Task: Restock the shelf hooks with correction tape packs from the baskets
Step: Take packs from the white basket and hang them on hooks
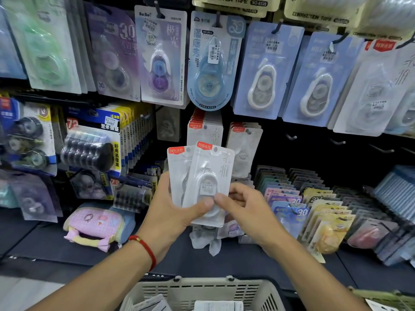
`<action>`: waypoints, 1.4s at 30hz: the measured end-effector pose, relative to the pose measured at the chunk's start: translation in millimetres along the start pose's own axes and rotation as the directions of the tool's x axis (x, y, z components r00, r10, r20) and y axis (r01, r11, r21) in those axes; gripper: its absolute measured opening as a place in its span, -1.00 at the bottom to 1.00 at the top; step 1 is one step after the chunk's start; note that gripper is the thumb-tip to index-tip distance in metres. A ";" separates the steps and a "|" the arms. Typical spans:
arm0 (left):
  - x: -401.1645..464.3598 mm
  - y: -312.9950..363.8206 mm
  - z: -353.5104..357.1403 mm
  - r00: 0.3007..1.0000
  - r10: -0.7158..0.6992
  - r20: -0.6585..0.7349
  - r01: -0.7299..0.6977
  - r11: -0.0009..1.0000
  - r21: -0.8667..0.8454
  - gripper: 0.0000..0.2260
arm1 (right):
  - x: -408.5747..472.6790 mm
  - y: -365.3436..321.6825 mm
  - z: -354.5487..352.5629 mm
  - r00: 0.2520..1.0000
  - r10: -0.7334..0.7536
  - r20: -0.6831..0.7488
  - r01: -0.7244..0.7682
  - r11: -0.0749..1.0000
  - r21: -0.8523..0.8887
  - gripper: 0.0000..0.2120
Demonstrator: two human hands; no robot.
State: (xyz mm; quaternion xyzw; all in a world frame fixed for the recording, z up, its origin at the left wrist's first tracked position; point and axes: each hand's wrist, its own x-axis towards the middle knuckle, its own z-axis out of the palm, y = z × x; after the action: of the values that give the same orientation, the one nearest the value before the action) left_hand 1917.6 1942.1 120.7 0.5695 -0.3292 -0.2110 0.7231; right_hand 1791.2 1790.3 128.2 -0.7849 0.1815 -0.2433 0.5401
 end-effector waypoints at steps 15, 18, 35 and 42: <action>3.8 -11.8 -11.9 0.999 -0.003 -0.043 0.006 0.998 0.065 -0.37 | 13.4 2.6 -34.2 0.910 0.002 -0.416 0.066 0.987 0.148 -0.89; 3.9 -11.7 -11.8 0.999 -0.016 -0.052 0.020 0.998 0.065 -0.38 | 12.9 -0.5 -35.0 0.896 -0.028 -0.444 0.104 0.984 0.148 -0.82; -2.4 -7.3 8.1 0.996 0.010 0.084 -0.020 0.993 0.114 -0.39 | -8.0 6.1 0.8 1.000 0.016 0.020 -0.015 0.999 -0.038 -0.74; -14.3 -1.3 28.5 0.982 0.001 0.189 -0.032 0.986 0.163 -0.34 | -1.1 2.1 -9.8 0.924 0.023 -0.381 0.015 0.995 0.096 -0.86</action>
State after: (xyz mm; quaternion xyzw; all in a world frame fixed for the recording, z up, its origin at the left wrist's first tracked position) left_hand 1887.4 1932.0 119.9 0.6021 -0.4172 -0.2298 0.6408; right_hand 1784.6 1782.7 129.0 -0.6949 0.2726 -0.3989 0.5326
